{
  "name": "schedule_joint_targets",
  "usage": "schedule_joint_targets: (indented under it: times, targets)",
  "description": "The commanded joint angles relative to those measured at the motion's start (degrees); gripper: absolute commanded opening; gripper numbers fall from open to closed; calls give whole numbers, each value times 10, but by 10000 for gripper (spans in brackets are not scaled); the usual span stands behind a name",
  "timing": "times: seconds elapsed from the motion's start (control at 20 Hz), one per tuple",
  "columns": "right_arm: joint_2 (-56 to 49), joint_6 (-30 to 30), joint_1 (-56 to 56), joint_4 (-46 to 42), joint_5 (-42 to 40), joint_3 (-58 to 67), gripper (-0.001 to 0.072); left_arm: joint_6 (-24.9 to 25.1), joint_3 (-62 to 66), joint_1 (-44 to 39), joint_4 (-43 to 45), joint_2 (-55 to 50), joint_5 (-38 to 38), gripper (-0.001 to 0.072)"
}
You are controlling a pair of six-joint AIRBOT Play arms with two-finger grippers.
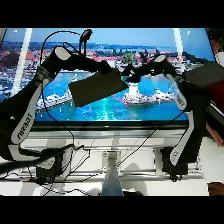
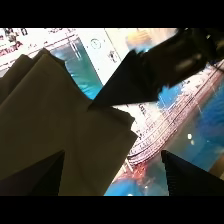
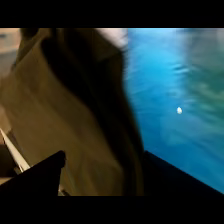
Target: Fold the clothes and pants, and hang the long-sleeved shirts on hangers.
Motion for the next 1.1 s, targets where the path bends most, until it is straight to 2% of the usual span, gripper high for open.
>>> schedule_joint_targets:
  times: [0.0, 0.1, 0.15, 0.2, 0.25, 0.4, 0.6, 0.8, 1.05]
  targets:
    - [-18, -25, 76, 17, 0, 14, 550, 0, 0, 11, 0, 0, -32, 702]
    - [-18, -26, 111, -15, -5, 26, 529, 0, 0, 14, 0, 0, -41, 701]
    - [-18, -29, 128, -41, -15, 35, 360, 0, 0, 15, 0, 0, -42, 694]
    - [-18, -35, 140, -72, -22, 46, 122, 0, 0, 15, 0, 0, -41, 694]
    - [-17, -38, 148, -110, -24, 62, 14, 1, 0, 16, 0, 2, -41, 694]
    - [3, -17, 141, -220, -6, 120, 14, 1, 1, 38, 1, 28, -40, 694]
    - [99, 35, 83, -370, 2, 141, 14, 16, 1, 96, 1, 110, -40, 694]
    - [216, 72, -20, -492, 57, 141, 13, 16, 1, 148, 0, 210, -42, 694]
    - [350, 148, -213, -618, 149, 141, 13, 16, 1, 181, 0, 319, -42, 694]
